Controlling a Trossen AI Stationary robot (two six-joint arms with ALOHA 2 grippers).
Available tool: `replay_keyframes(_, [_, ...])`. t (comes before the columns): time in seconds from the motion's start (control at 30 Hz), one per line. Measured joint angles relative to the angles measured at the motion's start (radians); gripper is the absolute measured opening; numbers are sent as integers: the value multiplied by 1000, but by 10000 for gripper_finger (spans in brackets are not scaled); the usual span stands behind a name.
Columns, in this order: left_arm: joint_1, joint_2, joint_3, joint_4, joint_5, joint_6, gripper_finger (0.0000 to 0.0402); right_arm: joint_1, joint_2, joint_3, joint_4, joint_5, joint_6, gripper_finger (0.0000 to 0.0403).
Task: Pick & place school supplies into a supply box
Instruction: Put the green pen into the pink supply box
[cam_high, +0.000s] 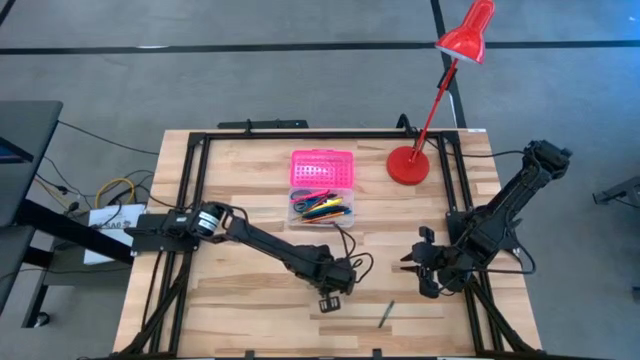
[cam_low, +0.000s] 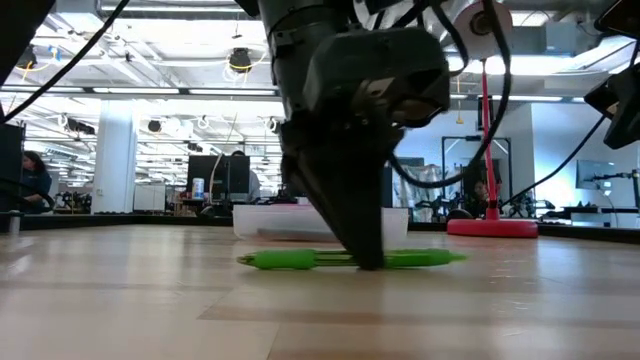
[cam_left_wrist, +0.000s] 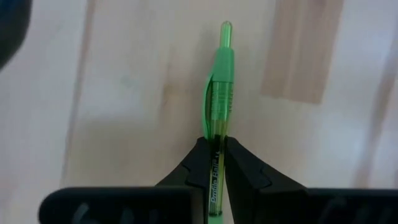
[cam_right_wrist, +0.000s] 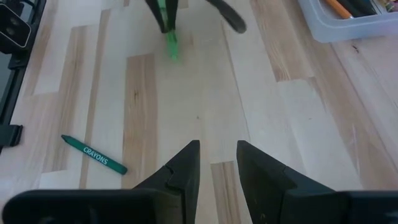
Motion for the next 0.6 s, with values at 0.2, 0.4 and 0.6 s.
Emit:
replay_keyframes(0.2, [23,-16,0,-51,-11,9,17,0,0,0,0,0,1,97])
replay_keyframes(0.4, [29,-27,1,-86,-19,15,16,0,0,0,0,0,10,97])
replay_keyframes(0.6, [39,-57,0,-120,-30,23,16,0,0,0,-2,24,8,97])
